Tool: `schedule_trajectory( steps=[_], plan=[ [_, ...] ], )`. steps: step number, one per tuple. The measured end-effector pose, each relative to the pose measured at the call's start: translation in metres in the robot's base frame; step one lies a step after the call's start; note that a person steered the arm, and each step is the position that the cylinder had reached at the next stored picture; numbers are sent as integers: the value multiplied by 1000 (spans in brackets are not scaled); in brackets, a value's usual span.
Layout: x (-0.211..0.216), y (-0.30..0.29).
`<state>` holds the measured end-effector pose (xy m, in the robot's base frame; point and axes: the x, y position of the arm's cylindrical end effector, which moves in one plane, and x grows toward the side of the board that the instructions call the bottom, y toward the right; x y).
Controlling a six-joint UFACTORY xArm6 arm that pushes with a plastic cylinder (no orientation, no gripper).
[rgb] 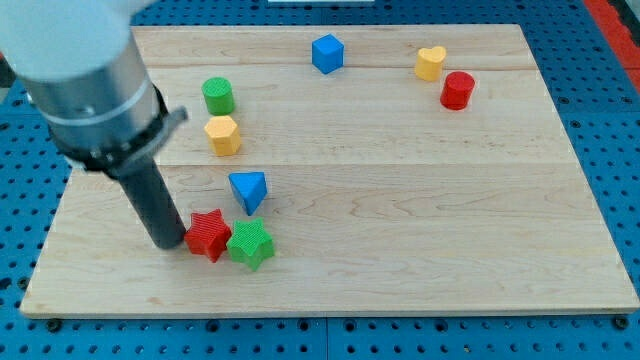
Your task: Move the red star to the bottom of the board
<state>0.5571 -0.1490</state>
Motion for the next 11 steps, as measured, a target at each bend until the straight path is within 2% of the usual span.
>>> schedule_trajectory(
  steps=[1,2,3,4,5,6,7,8,9,10,11],
  plan=[
    [25,28],
    [25,108],
    [25,148],
    [26,86],
    [22,-44],
    [-10,-41],
    [-45,0],
    [-13,70],
    [14,57],
    [43,7],
    [51,58]
  ],
)
